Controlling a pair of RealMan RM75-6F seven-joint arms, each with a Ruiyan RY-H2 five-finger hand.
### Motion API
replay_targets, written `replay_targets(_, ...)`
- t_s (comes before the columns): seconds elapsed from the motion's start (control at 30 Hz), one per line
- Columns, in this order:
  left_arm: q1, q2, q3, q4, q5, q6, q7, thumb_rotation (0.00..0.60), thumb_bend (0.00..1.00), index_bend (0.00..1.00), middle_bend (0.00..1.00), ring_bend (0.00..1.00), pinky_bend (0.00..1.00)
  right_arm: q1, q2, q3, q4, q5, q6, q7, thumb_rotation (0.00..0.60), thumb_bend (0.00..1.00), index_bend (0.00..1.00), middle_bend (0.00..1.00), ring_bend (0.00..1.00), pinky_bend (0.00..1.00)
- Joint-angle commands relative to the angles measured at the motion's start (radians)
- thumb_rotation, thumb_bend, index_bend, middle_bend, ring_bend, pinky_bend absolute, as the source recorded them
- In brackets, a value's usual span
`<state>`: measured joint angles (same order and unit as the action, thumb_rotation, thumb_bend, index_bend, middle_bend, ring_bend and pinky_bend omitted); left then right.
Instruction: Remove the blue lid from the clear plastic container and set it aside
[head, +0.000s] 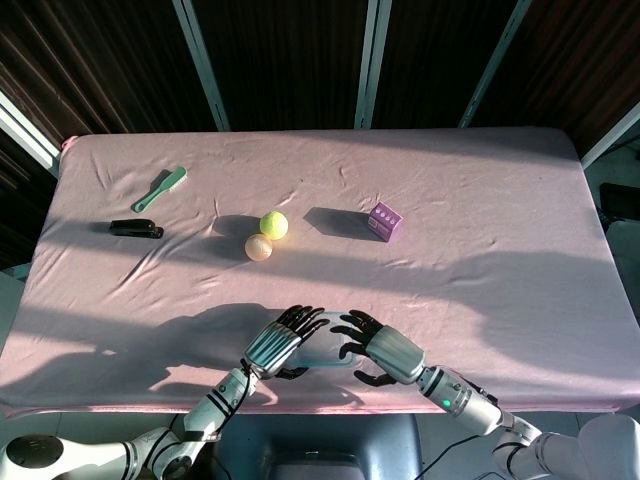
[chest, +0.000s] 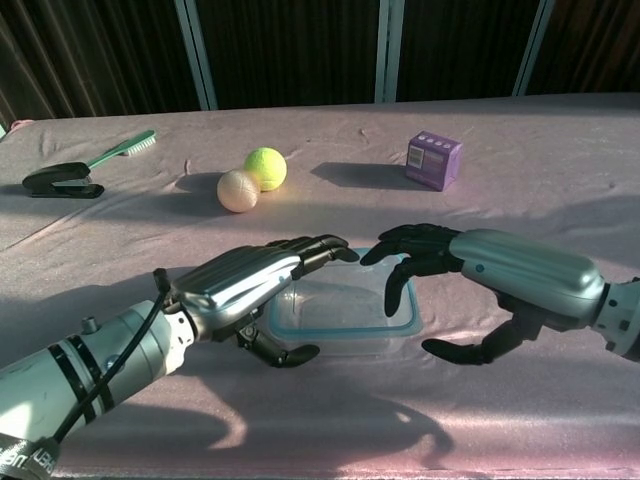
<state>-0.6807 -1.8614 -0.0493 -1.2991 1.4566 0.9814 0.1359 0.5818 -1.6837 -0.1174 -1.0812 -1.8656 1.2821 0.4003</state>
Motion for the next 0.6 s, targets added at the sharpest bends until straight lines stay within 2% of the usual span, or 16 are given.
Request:
replay_targets(0.03,0.000,0.002,0.000,-0.002,0.000,0.001,0.001,0.600,0.33,0.09,0.26,0.20,0.24,0.003,-0.003,0.004,-0.003,0.010,-0.006,-0.005,0.600,0.47,0.53,0.25,0.04,0.04)
replay_targets(0.6,0.001,0.014,0.003,-0.018,-0.001,0.003,0.002,0.600,0.33,0.09,0.26,0.20,0.25,0.027,-0.019,0.010,-0.014,0.046,-0.034,-0.017,0.600,0.47,0.55,0.26,0.05,0.04)
